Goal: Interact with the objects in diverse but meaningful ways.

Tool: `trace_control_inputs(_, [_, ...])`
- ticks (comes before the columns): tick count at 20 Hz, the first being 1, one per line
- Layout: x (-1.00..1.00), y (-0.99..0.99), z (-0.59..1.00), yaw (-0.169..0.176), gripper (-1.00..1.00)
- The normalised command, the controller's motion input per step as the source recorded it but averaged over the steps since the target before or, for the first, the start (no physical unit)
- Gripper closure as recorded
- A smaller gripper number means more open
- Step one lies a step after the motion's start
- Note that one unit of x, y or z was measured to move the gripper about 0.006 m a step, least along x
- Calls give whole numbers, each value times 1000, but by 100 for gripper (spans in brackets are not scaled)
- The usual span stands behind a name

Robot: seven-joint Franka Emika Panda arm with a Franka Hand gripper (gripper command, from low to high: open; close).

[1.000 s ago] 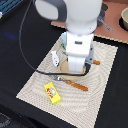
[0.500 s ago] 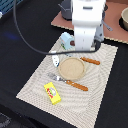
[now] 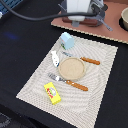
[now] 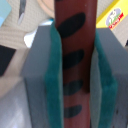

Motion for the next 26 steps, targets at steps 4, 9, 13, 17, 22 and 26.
trace_control_inputs(4, [-850, -325, -133, 0, 100])
trace_control_inputs(9, [-876, -355, -306, 0, 100])
trace_control_inputs(13, [-888, -389, -305, 0, 100])
trace_control_inputs(17, [-893, -387, -270, 0, 100])
trace_control_inputs(22, [-874, -414, -295, 0, 100])
trace_control_inputs(26, [-829, -481, -307, 0, 100])
